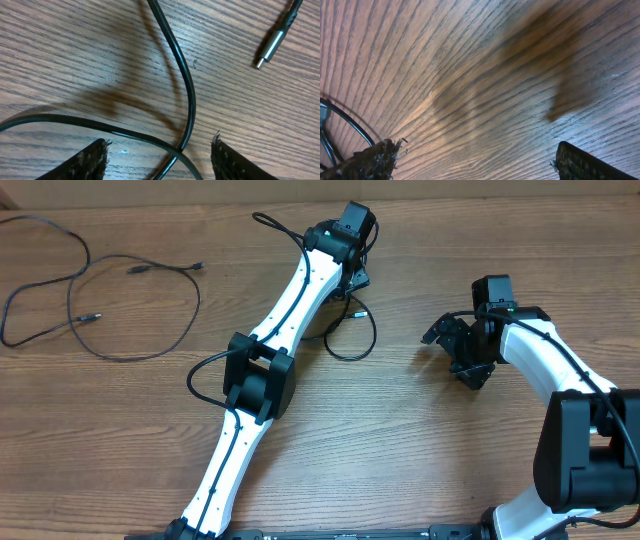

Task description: Untangle cables

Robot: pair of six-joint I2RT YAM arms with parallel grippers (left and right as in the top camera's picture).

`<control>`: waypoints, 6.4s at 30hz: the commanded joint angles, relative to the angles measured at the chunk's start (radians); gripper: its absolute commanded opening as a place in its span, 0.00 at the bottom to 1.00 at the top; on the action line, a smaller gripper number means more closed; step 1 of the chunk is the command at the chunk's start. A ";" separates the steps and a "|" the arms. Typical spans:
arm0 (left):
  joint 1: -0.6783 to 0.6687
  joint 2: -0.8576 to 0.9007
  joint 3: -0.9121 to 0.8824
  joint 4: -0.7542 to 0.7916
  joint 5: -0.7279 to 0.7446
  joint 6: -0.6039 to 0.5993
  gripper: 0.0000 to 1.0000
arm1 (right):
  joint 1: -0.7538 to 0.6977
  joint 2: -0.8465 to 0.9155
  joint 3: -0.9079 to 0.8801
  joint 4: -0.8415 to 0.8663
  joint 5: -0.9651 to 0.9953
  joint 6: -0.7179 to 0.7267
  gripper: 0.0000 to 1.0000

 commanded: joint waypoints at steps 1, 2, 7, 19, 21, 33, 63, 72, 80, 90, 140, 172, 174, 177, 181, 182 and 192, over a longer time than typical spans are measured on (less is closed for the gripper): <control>-0.007 0.025 -0.013 0.000 -0.048 -0.009 0.65 | 0.006 -0.001 -0.005 0.005 0.018 -0.008 1.00; -0.007 0.025 -0.015 0.001 -0.059 -0.009 0.65 | 0.006 -0.001 -0.005 0.006 0.018 -0.008 1.00; -0.007 0.025 -0.023 0.008 -0.073 -0.009 0.66 | 0.006 -0.001 -0.005 0.005 0.018 -0.008 1.00; -0.005 0.026 -0.092 0.080 -0.097 -0.009 0.69 | 0.006 -0.001 -0.005 0.006 0.018 -0.008 1.00; -0.001 0.026 -0.113 0.085 -0.122 -0.009 0.68 | 0.006 -0.001 -0.005 0.005 0.018 -0.008 1.00; -0.007 0.026 -0.142 0.121 0.060 -0.029 0.57 | 0.006 -0.001 -0.005 0.005 0.018 -0.008 1.00; 0.126 -0.067 0.509 -0.498 0.109 0.334 0.04 | 0.006 -0.001 -0.005 0.005 0.018 -0.008 1.00; 0.138 -0.286 0.509 -0.498 0.070 0.439 0.04 | 0.006 -0.001 -0.005 0.006 0.018 -0.008 1.00; 0.138 -0.329 0.508 -0.498 0.083 0.493 0.04 | 0.006 -0.001 -0.005 0.005 0.018 -0.008 1.00; 0.170 -0.402 0.506 -0.498 0.076 0.564 0.04 | 0.006 -0.001 -0.005 0.005 0.018 -0.008 1.00; 1.276 -0.748 -1.232 0.239 0.300 0.343 1.00 | 0.006 -0.001 -0.005 0.005 0.018 -0.008 1.00; 1.027 -0.759 -0.546 -0.243 0.385 0.451 0.99 | 0.006 -0.001 -0.005 0.005 0.018 -0.008 1.00; 1.027 -0.765 -0.546 -0.252 0.386 0.452 1.00 | 0.006 -0.001 -0.005 0.005 0.018 -0.008 1.00; 1.026 -0.786 -0.546 -0.252 0.412 0.452 1.00 | 0.006 -0.001 -0.005 0.005 0.018 -0.008 1.00; 1.010 -0.835 -0.546 -0.235 0.480 0.453 0.99 | 0.006 -0.001 -0.005 0.006 0.018 -0.008 1.00; 1.001 -0.849 -0.546 -0.228 0.483 0.453 1.00 | 0.006 -0.001 -0.005 0.005 0.018 -0.008 1.00; 0.784 -0.929 -0.546 -0.102 0.481 0.525 1.00 | 0.006 -0.001 -0.005 0.005 0.018 -0.008 1.00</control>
